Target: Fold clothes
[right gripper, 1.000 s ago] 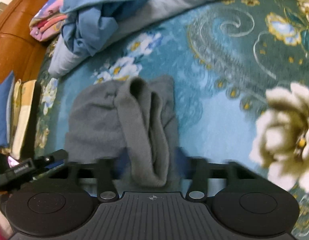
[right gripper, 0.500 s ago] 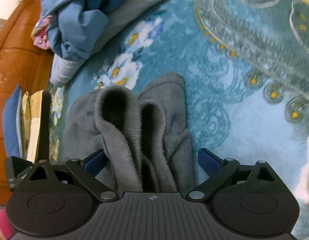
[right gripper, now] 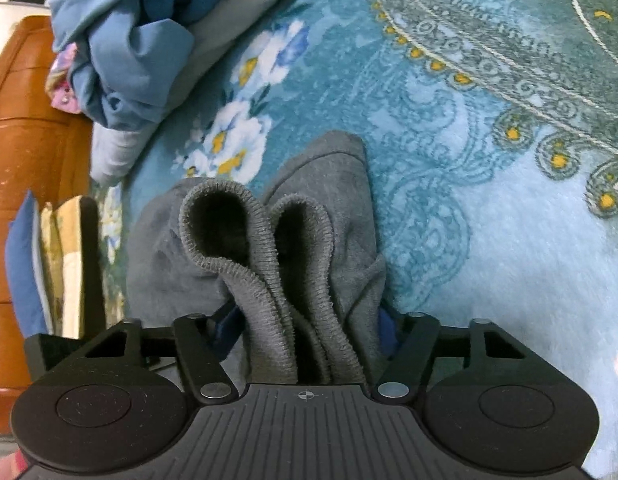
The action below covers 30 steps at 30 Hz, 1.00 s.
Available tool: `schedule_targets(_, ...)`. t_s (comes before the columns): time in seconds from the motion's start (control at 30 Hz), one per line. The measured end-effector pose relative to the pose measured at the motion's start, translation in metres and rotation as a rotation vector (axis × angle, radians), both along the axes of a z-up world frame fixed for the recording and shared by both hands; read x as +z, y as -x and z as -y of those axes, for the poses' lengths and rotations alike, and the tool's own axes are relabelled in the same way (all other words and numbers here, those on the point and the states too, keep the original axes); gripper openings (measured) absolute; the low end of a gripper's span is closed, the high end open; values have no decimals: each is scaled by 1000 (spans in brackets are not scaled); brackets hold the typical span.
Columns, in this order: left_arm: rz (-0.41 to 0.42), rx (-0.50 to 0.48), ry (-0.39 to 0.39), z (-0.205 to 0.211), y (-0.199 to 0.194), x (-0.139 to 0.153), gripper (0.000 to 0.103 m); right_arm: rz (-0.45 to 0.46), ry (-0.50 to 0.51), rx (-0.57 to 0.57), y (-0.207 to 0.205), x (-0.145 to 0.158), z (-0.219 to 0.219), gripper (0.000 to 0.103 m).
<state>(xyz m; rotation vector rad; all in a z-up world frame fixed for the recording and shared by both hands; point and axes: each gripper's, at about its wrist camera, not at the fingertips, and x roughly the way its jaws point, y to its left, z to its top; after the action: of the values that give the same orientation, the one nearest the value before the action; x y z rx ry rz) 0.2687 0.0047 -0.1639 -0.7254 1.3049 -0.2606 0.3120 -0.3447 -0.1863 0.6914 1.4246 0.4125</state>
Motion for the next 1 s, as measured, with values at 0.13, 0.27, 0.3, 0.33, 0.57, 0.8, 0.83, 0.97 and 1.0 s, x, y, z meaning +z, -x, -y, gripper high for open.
schedule_targets(0.13, 16, -7, -83, 12, 4, 22, 43, 12, 52, 37, 1, 15, -10, 28)
schedule_targets(0.27, 63, -18, -148, 28, 13, 61, 38, 43, 56, 68, 3, 46, -11, 25)
schedule_targets(0.3, 75, -12, -156, 32, 17, 72, 38, 53, 57, 75, 4, 55, -9, 25)
schedule_targets(0.33, 89, -6, -162, 36, 22, 85, 38, 66, 51, 79, 7, 66, -6, 25)
schedule_targets(0.57, 175, 77, -198, 82, 74, 173, 38, 166, 13, 120, 40, 151, 35, 25)
schedule_targets(0.8, 200, 115, -191, 117, 117, 221, 39, 257, -7, 181, 72, 205, 72, 26)
schedule_targets(0.83, 214, 102, -204, 121, 119, 227, 39, 264, -10, 179, 77, 209, 74, 26)
schedule_targets(0.97, 282, 64, -222, 133, 122, 253, 39, 316, -32, 124, 100, 228, 87, 26)
schedule_targets(1.0, 301, 50, -221, 136, 123, 258, 39, 327, -39, 99, 106, 233, 92, 26)
